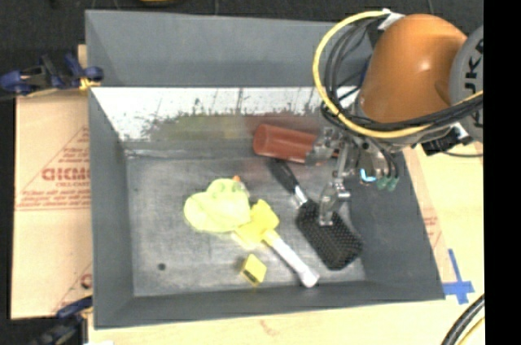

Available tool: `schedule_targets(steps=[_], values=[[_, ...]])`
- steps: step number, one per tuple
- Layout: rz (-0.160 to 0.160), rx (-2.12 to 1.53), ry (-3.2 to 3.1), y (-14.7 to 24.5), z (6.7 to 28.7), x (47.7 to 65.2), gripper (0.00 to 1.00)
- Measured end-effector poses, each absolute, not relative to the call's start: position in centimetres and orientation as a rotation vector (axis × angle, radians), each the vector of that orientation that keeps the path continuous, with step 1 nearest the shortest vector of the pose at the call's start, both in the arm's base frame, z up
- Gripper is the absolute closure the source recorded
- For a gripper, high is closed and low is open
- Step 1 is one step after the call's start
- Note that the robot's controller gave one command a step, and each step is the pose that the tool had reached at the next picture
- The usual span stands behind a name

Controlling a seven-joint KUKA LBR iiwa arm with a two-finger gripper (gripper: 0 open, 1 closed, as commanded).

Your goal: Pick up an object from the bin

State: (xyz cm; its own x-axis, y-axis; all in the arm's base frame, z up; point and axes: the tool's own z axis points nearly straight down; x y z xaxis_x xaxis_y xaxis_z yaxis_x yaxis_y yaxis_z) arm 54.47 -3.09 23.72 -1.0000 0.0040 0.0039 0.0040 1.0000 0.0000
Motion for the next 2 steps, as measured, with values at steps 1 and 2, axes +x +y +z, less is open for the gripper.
schedule_targets(steps=[1,2], values=[[0.001,-0.005,-3.146,-3.1,24.2,54.6,0.0],[-0.001,-0.158,-3.145,-0.4,18.2,54.9,0.0]])
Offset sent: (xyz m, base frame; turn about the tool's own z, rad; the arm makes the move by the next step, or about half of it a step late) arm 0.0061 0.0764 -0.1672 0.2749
